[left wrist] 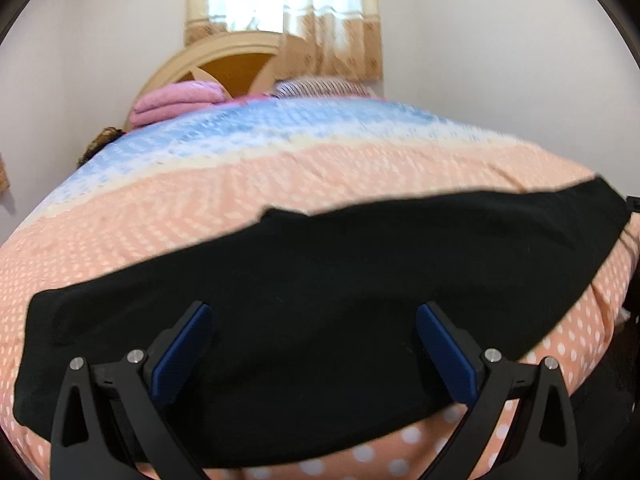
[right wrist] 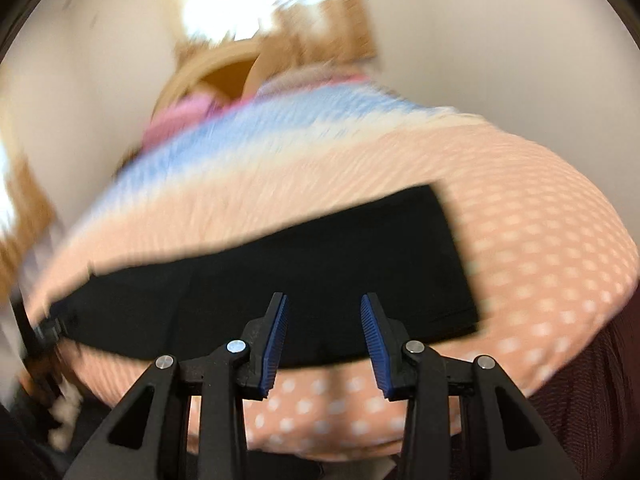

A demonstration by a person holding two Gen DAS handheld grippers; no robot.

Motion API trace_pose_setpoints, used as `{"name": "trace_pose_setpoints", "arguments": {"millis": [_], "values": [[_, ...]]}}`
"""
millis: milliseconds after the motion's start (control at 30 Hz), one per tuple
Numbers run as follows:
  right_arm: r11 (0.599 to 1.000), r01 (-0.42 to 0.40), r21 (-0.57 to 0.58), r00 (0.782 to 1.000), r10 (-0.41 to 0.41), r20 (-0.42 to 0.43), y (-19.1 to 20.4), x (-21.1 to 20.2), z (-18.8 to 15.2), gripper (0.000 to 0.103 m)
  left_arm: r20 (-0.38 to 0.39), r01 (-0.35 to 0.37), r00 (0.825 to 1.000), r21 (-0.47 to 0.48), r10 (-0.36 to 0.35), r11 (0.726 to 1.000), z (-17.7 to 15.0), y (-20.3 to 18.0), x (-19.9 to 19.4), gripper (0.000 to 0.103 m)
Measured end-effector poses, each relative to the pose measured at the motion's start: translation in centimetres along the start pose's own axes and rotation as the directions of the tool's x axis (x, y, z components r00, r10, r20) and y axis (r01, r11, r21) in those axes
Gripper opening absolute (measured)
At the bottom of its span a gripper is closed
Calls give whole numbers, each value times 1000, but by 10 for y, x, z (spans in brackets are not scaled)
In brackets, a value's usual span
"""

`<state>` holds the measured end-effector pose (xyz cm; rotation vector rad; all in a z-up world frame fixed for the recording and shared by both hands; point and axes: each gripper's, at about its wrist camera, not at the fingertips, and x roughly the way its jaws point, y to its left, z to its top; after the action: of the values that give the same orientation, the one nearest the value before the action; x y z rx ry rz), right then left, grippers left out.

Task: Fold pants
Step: 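Grasp the end of the black pants strip with the right gripper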

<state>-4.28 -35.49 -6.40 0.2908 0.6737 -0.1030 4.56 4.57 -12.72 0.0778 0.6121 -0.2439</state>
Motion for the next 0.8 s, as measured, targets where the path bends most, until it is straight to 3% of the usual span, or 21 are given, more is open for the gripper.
{"name": "trace_pose_setpoints", "arguments": {"millis": [167, 267, 433, 533, 667, 800], "values": [[970, -11, 242, 999, 3, 33, -65, -15, 9, 40, -2, 16, 1000, -60, -16, 998, 13, 8, 7, 103], [944, -64, 324, 998, 69, -3, -87, -4, 3, 40, -21, 14, 1000, -28, -15, 1000, 17, -2, 16, 103], [914, -128, 385, 989, 145, -16, -99, 10, -8, 40, -85, -10, 996, -6, 9, 1000, 12, -6, 38, 103], [873, -206, 441, 974, 227, 6, -113, 14, -12, 40, -94, 14, 995, -67, -21, 998, 11, 3, 40, 103], [830, -281, 481, 952, 305, 30, -122, 18, -14, 40, -99, 9, 995, -61, -15, 998, 10, 0, 41, 103], [851, -286, 441, 951, 308, 21, -116, 17, -13, 40, -101, 10, 995, -61, -16, 998, 11, 0, 41, 103]]}}
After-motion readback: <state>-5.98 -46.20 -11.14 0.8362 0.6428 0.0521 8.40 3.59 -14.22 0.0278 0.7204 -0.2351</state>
